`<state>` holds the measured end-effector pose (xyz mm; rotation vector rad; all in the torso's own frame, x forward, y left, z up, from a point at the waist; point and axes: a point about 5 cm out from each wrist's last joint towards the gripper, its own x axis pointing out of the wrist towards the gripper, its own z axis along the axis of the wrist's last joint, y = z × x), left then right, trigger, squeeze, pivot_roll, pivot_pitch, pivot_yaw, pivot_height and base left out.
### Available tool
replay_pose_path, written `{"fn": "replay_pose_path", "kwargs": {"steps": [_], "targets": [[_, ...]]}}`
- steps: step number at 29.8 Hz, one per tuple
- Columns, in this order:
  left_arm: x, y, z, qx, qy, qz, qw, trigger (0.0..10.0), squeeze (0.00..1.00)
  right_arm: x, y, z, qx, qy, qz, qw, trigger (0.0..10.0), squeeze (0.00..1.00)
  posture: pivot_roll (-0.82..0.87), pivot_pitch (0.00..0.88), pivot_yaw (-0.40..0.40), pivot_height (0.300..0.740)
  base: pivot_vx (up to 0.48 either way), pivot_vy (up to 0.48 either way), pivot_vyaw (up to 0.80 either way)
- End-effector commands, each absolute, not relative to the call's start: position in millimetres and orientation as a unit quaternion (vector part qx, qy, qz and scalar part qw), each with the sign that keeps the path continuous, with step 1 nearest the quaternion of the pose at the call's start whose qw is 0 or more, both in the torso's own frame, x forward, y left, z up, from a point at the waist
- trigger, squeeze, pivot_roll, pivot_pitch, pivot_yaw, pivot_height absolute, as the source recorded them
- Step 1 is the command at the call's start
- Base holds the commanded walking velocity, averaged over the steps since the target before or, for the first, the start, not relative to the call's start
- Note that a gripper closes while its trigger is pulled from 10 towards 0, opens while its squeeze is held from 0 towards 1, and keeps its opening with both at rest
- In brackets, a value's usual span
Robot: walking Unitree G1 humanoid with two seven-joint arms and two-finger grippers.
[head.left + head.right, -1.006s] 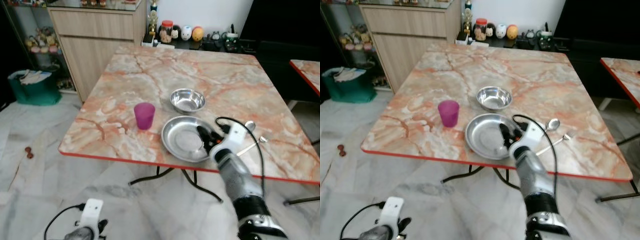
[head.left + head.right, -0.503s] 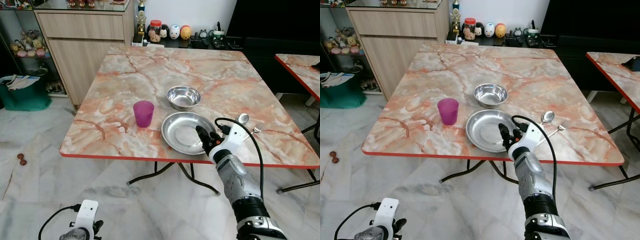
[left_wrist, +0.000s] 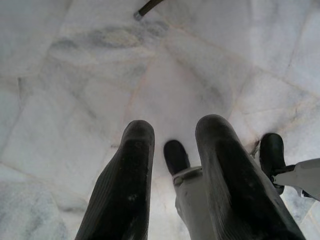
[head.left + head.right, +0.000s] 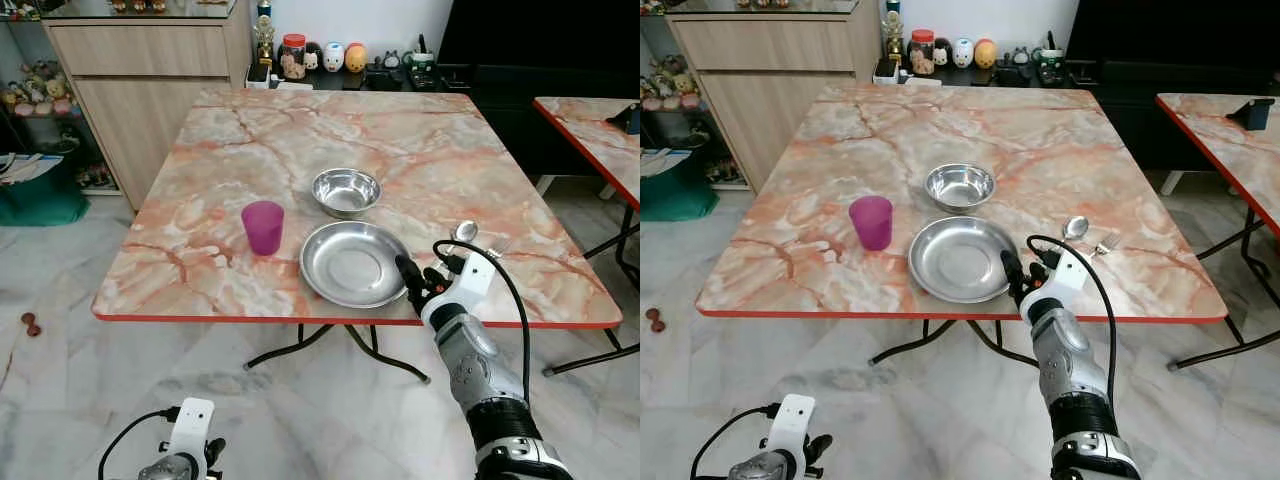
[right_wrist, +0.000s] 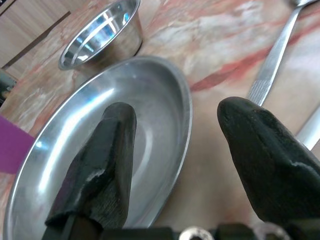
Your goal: Setting the table
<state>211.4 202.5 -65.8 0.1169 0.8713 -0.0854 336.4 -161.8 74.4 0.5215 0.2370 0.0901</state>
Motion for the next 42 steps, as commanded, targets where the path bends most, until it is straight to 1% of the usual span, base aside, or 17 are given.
{"fn": "replay_pose_path", "kwargs": {"steps": [1, 14, 21, 42], "targets": [[211.5, 205.0, -65.3, 0.062, 0.42, -0.039, 0.904, 10.0, 0.0, 338.5, -164.9, 82.0, 0.255, 0.097, 0.044, 0.961, 10.0, 0.0, 0.03, 0.0, -0.045, 0.74, 0.0, 0.0, 0.0], [210.1, 207.0, -65.6, 0.062, 0.419, -0.034, 0.905, 10.0, 0.0, 338.4, -163.4, 84.7, 0.259, 0.086, 0.049, 0.961, 10.0, 0.0, 0.03, 0.0, -0.048, 0.74, 0.0, 0.0, 0.0], [211.1, 207.1, -65.0, 0.064, 0.415, -0.029, 0.907, 10.0, 0.0, 337.9, -161.4, 86.8, 0.257, 0.078, 0.057, 0.962, 10.0, 0.0, 0.03, 0.0, -0.048, 0.74, 0.291, 0.0, 0.0], [211.6, 204.7, -65.0, 0.059, 0.413, -0.034, 0.908, 10.0, 0.0, 341.8, -165.4, 90.3, 0.273, 0.081, 0.038, 0.958, 10.0, 0.0, 0.03, 0.0, -0.052, 0.74, 0.0, 0.0, 0.0]]}}
